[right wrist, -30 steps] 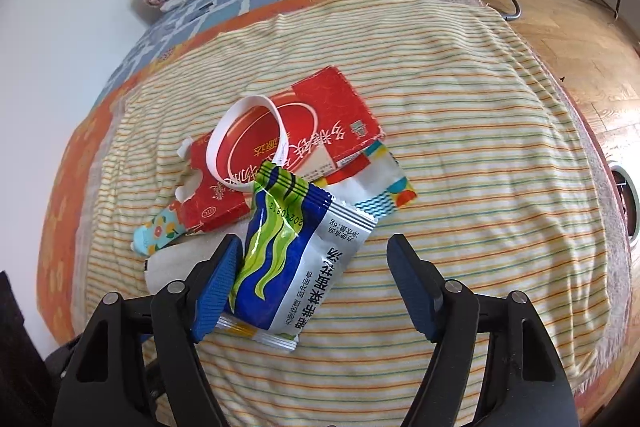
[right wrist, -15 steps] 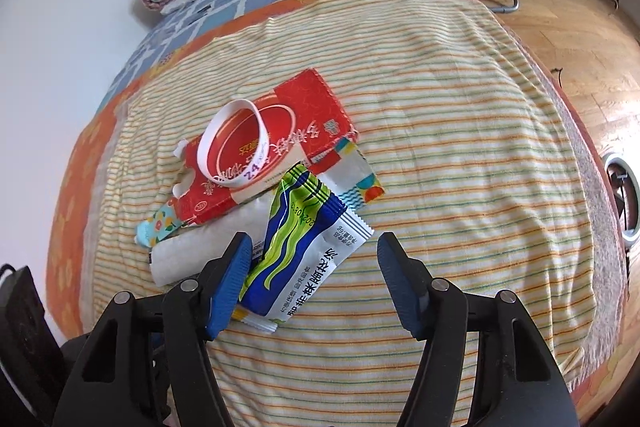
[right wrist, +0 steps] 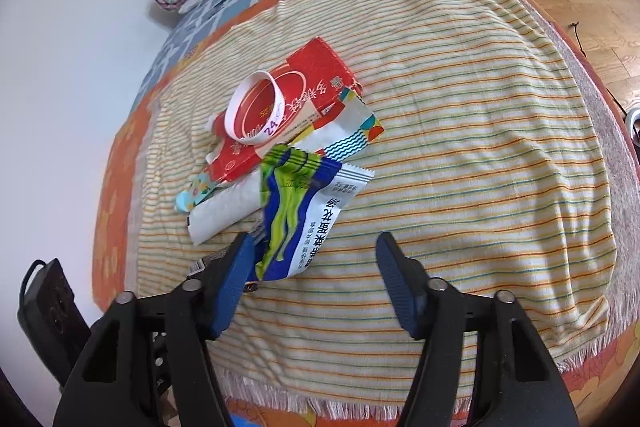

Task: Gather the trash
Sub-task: 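Grasp the Snickers wrapper with the left tool while the right tool grasps the blue snack packet, then carry the Snickers wrapper and blue packet over the blue basket with both tools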

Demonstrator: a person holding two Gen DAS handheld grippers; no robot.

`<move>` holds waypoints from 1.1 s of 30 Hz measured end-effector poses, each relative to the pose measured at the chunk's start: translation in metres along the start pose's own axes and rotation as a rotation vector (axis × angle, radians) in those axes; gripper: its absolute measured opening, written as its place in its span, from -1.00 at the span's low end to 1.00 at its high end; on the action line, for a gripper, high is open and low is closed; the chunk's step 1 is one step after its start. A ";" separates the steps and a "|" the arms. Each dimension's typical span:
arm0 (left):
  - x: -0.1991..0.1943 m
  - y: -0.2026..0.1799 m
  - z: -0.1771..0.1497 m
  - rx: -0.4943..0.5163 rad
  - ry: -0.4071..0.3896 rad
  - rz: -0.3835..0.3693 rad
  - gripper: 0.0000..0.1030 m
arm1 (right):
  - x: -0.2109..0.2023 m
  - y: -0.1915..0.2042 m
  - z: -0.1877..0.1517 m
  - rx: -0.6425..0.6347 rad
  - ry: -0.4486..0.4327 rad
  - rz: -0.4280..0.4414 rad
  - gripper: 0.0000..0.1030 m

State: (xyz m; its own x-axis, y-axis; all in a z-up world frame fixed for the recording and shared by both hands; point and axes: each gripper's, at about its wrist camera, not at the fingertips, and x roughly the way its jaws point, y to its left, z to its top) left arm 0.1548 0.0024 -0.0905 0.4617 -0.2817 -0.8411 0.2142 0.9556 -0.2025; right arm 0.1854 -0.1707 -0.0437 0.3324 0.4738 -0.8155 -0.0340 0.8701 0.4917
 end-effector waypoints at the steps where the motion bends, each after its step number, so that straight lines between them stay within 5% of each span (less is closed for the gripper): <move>1: -0.001 0.000 0.000 0.000 -0.001 0.002 -0.71 | -0.002 -0.001 -0.001 0.003 -0.005 0.007 -0.23; 3: -0.004 0.001 -0.002 0.004 -0.005 0.005 -0.71 | -0.007 -0.005 -0.002 0.022 -0.002 0.005 -0.43; 6: -0.008 0.001 -0.005 0.011 -0.010 0.011 -0.71 | -0.012 -0.016 -0.005 0.054 -0.002 0.028 -0.43; 12: -0.012 0.001 -0.006 0.005 -0.014 0.015 -0.71 | -0.005 -0.047 -0.018 0.253 0.048 0.244 -0.43; 17: -0.014 -0.002 -0.005 0.011 -0.018 0.019 -0.71 | -0.004 -0.050 -0.022 0.287 0.049 0.290 -0.42; 22: -0.014 -0.004 -0.006 0.015 -0.017 0.020 -0.71 | -0.005 -0.039 -0.017 0.233 0.041 0.232 -0.42; 27: -0.017 -0.009 -0.006 0.026 -0.023 0.027 -0.71 | 0.001 -0.022 -0.015 0.112 0.024 0.085 -0.42; 33: -0.031 -0.015 -0.006 0.045 -0.045 0.037 -0.71 | -0.007 -0.009 -0.019 0.032 0.000 0.052 -0.51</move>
State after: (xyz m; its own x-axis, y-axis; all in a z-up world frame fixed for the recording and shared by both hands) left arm 0.1320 -0.0026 -0.0648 0.5081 -0.2508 -0.8240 0.2343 0.9608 -0.1480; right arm 0.1657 -0.1796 -0.0485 0.3308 0.5187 -0.7884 -0.0215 0.8393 0.5432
